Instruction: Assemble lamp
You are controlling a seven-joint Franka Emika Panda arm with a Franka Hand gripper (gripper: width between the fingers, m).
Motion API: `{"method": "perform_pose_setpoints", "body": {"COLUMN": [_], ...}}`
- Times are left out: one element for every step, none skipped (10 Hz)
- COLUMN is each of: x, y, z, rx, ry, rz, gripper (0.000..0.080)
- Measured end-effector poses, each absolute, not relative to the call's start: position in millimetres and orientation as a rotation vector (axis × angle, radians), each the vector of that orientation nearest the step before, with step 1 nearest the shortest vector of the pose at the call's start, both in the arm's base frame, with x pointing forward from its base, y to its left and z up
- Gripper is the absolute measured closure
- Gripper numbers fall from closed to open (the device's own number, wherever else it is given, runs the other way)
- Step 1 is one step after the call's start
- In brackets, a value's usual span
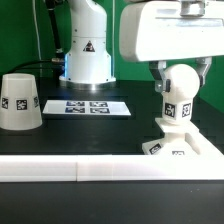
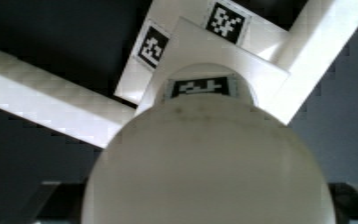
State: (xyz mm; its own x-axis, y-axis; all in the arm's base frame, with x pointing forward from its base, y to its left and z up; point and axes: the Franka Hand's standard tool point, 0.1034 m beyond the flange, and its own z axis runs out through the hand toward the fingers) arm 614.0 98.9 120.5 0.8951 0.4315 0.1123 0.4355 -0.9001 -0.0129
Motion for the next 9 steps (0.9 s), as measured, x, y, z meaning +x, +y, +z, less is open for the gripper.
{"method": "perform_pose_setpoints", "body": {"x": [614.9,616.7,617.6,618.1,618.3,618.4,618.5,617.8,613.6], "y": [98.1,97.0,95.4,94.2,93.2,92.3,91.7,92.1,91.2], "z": [120.8,121.5,121.7,122.0,122.1,122.1,122.0,121.7,119.6], "rx": [-3.043,-3.066,-3.077,-3.08,-3.08,-3.076,-3.069,-3.059,-3.028], "ry": [-0.574,-0.394,-0.237,-0.143,-0.037,0.076,0.167,0.263,0.495], "rz": [-0.17,-0.181,-0.186,-0.185,-0.183,-0.179,-0.176,-0.171,-0.153], "gripper": [0.0222,0.0222,0.0222,0.0222,0.0222,0.0222,0.0222,0.0222,0.0222]}}
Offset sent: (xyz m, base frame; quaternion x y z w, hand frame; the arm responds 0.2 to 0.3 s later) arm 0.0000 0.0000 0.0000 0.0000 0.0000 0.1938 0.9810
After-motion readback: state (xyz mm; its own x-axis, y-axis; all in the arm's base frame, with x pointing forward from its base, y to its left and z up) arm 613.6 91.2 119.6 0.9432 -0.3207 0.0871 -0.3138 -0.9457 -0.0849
